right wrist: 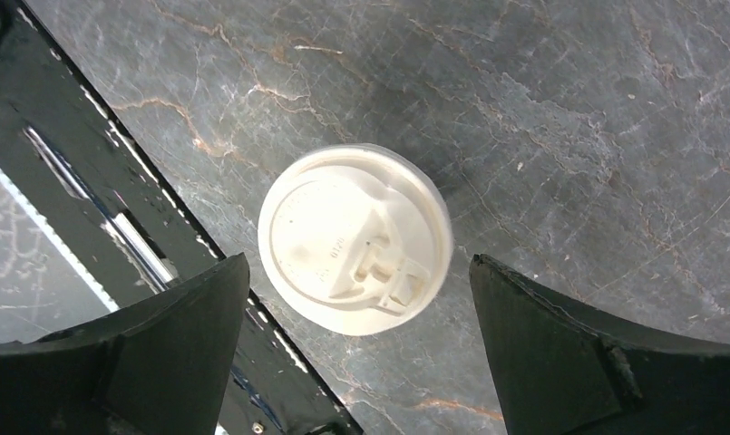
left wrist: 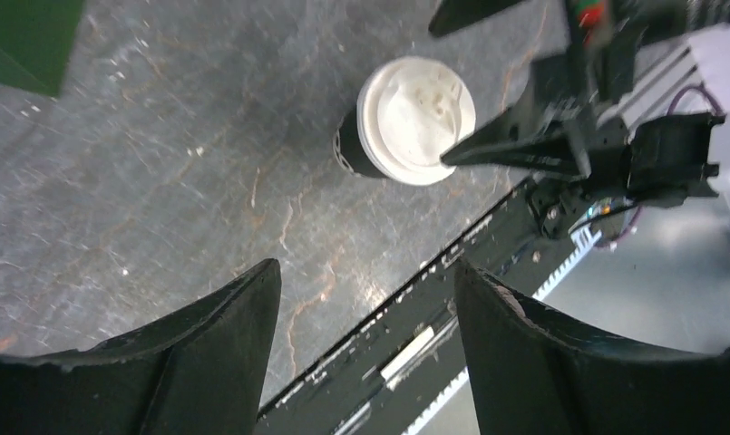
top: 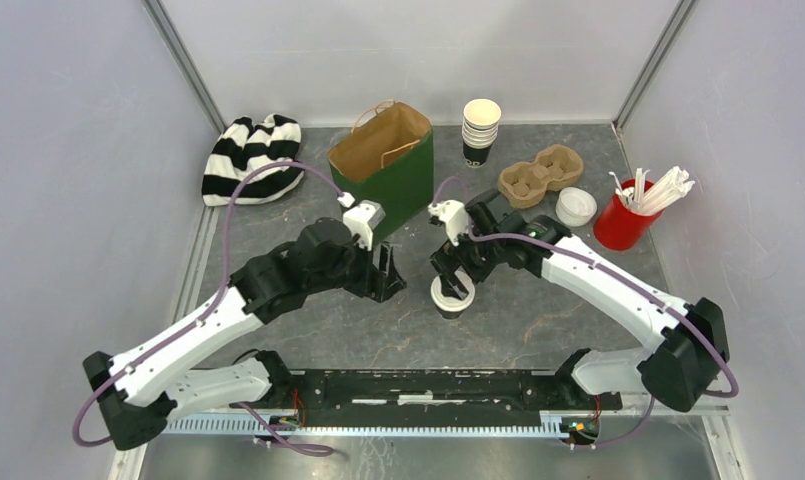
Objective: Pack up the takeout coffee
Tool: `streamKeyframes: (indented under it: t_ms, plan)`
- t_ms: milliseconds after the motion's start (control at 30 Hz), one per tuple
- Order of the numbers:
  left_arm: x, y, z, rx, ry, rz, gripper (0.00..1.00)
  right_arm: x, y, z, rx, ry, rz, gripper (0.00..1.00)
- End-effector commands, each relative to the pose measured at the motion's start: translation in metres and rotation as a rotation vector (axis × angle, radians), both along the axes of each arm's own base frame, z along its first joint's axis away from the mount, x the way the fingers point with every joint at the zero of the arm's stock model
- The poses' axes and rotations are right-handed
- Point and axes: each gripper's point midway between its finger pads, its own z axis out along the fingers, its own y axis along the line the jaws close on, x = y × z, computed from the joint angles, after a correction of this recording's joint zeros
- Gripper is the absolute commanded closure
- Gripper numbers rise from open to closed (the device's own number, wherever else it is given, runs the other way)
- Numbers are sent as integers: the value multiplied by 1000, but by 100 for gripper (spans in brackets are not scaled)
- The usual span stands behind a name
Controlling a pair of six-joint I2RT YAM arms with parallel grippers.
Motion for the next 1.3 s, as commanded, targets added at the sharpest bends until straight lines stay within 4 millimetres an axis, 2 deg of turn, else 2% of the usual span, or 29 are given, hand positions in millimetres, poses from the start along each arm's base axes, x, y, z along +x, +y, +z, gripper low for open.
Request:
streamKeyframes:
  t_ms: [0, 200, 533, 900, 1267]
  plan:
    - [22, 5, 30, -108, -145, 117, 23, 6, 7, 10, -95, -106, 32, 2]
    - [26, 16, 52, -135, -214, 151, 23, -3, 17, 2, -161, -137, 66, 2]
    - [29, 13, 57, -127, -230, 139, 23, 0, 18, -8, -235, -160, 61, 2]
    - [32, 7, 54, -101, -232, 112, 23, 2, 26, 17, -176, -191, 40, 3]
    - [35, 2, 61, -102, -247, 97, 24, -5, 21, -8, -198, -150, 51, 2]
